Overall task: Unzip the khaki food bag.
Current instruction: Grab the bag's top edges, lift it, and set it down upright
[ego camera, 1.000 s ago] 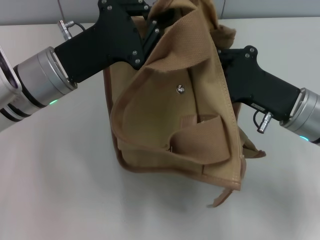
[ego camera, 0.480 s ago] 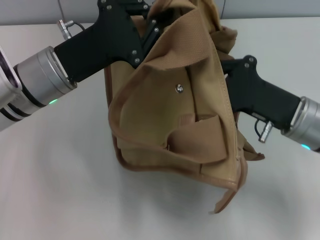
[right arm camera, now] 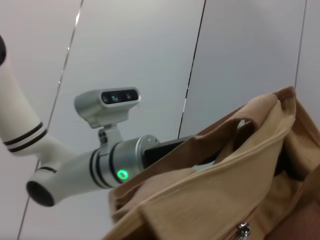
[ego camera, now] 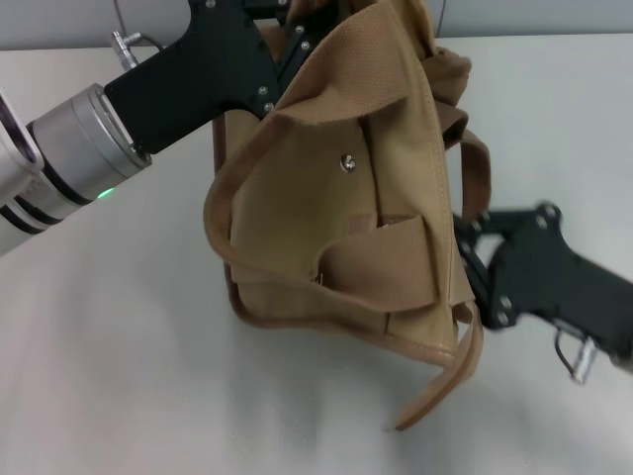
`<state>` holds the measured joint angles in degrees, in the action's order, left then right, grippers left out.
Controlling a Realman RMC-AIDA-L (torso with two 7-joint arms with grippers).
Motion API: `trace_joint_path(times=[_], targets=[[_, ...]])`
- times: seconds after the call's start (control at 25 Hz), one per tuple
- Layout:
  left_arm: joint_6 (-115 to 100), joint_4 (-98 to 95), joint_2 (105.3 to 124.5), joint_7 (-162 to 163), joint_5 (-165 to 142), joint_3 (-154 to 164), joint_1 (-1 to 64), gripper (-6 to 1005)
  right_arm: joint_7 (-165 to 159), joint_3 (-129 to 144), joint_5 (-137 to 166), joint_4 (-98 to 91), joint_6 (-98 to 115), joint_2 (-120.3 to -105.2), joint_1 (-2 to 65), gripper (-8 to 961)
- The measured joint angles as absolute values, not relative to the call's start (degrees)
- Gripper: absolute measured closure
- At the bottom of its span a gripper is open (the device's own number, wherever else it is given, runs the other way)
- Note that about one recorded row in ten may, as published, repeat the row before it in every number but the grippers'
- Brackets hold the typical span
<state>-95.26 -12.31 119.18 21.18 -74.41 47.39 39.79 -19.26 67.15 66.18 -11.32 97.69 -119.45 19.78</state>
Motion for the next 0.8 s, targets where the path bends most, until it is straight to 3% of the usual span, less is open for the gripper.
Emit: trace_joint_path(times=[0.28, 0.8], targets=[[-95.21, -12.34, 119.18, 21.18, -74.36, 47.3, 39.93, 941, -19.12, 66.77, 71.05, -13.03, 102.27, -119.28, 11.51, 953], [-95.21, -11.92, 119.18, 21.31, -73.69, 47.29, 39.99, 940, -19.12, 54.59, 71.16, -11.09, 107.05, -119.37, 7.65, 940]])
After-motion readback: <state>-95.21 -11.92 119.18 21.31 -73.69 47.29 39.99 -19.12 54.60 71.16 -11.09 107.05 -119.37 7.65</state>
